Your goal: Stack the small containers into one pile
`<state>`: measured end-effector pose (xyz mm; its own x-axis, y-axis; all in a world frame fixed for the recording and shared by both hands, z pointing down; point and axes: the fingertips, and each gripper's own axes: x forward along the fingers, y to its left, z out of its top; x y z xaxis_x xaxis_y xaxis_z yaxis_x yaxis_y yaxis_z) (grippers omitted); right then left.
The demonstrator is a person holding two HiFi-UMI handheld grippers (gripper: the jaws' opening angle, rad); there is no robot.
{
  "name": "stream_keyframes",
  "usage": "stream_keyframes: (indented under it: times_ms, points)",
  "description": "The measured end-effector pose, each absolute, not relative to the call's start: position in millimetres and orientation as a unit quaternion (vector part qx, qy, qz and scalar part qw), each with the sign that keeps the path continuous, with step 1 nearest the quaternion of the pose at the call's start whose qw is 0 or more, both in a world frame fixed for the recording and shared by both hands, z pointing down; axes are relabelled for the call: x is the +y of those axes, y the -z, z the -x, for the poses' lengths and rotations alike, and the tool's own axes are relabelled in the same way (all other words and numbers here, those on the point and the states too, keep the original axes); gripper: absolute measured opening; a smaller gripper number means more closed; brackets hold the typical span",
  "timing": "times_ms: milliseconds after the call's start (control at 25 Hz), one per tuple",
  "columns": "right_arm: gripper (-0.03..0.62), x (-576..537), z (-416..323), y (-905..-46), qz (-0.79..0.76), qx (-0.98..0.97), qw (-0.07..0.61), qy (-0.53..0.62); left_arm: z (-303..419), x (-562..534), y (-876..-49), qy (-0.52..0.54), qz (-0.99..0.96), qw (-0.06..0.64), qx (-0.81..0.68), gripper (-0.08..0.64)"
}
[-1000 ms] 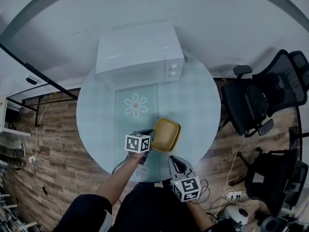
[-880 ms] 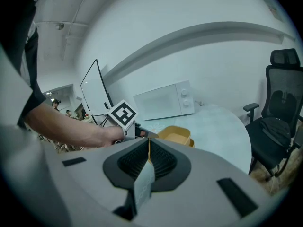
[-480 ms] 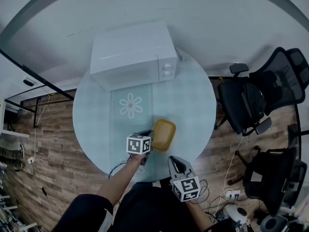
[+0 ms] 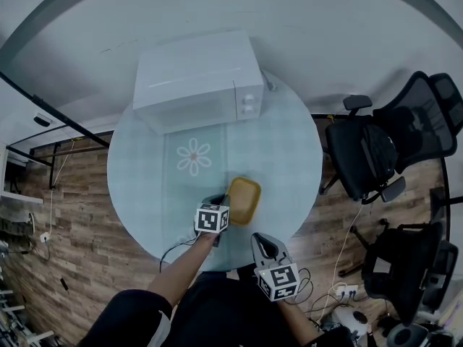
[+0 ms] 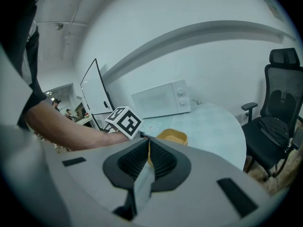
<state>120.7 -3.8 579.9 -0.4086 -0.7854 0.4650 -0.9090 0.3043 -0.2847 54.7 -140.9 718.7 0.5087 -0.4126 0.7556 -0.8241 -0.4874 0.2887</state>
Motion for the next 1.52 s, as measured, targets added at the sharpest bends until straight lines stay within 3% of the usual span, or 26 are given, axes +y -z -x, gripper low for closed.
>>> stream_keyframes:
  times_ms: [760,1200,1520]
  points:
    - [0.026,-15,-111,-578,-0.522,-0.805,0.121,-0.255,-48,-136,-718,-0.311,-0.817,0.301,-0.380,0.032]
    - [0.025,-53,-89,-558,-0.502,-0.829,0.106,-0.222,-15,-136,-616,-0.224,-0.876,0.187,-0.384,0.032]
    - [0.025,-79,-59,-529,-0.485,-0.847,0.089,-0.200,30,-122,-554,-0.192,-0.874,0.169,-0.412,0.032]
